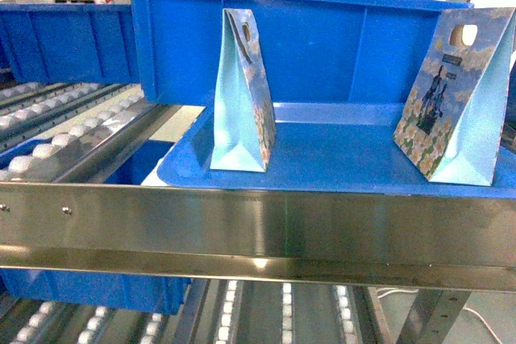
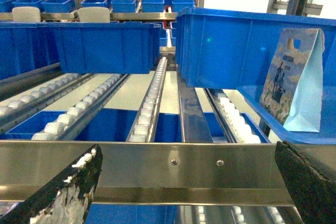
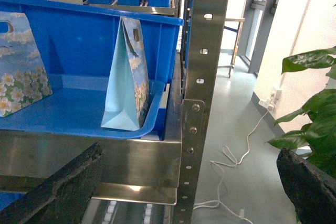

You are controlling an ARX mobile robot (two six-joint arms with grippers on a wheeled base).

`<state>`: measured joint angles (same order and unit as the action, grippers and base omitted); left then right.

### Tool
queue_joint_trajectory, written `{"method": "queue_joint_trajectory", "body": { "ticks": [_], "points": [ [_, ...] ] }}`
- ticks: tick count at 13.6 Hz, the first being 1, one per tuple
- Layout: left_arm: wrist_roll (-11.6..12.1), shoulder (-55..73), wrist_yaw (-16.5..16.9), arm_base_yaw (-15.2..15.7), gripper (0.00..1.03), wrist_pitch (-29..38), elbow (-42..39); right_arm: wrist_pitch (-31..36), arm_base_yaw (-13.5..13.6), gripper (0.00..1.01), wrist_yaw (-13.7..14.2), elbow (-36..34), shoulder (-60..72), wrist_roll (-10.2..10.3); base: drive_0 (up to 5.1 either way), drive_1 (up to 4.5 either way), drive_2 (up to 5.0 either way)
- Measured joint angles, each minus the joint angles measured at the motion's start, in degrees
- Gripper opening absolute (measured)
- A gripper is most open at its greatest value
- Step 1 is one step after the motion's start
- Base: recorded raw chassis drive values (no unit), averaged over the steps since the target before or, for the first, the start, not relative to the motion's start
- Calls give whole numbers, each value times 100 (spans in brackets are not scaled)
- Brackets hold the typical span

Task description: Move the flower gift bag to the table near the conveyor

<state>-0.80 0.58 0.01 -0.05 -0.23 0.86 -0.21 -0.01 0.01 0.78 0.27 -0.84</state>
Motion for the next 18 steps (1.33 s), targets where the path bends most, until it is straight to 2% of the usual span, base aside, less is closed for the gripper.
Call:
{"method": "queue_joint_trajectory", "body": {
  "ticks": [10,11,12,13,14,15,17,18],
  "points": [
    [0,11,-2,-4,98,28,0,17,-4,98,-4,0,2,0,0,0,0],
    [-9,271,0,-98,98,590,2,485,-155,98,-210,0,238,11,0,0,0],
    [-94,826,280,33,98,1108,11,994,-313,98,-446,0,772,76,0,0,0],
    [-240,1550,516,238,98,1641,52,1659,-297,98,-595,2,1434,85,0,0,0],
    [-348,2203,811,448,98,2203,214,2409,-190,98,-608,24,2140,107,0,0,0],
    [-409,2830,973,527,98,2844,468,3069,-39,98,-579,173,2905,107,0,0,0],
    [-431,4282,1091,286,98,4168,1158,4225,273,98,-448,960,4378,101,0,0,0],
    [-382,4929,1078,101,98,4548,1506,4516,437,98,-267,1329,4933,87,0,0,0]
  ]
}}
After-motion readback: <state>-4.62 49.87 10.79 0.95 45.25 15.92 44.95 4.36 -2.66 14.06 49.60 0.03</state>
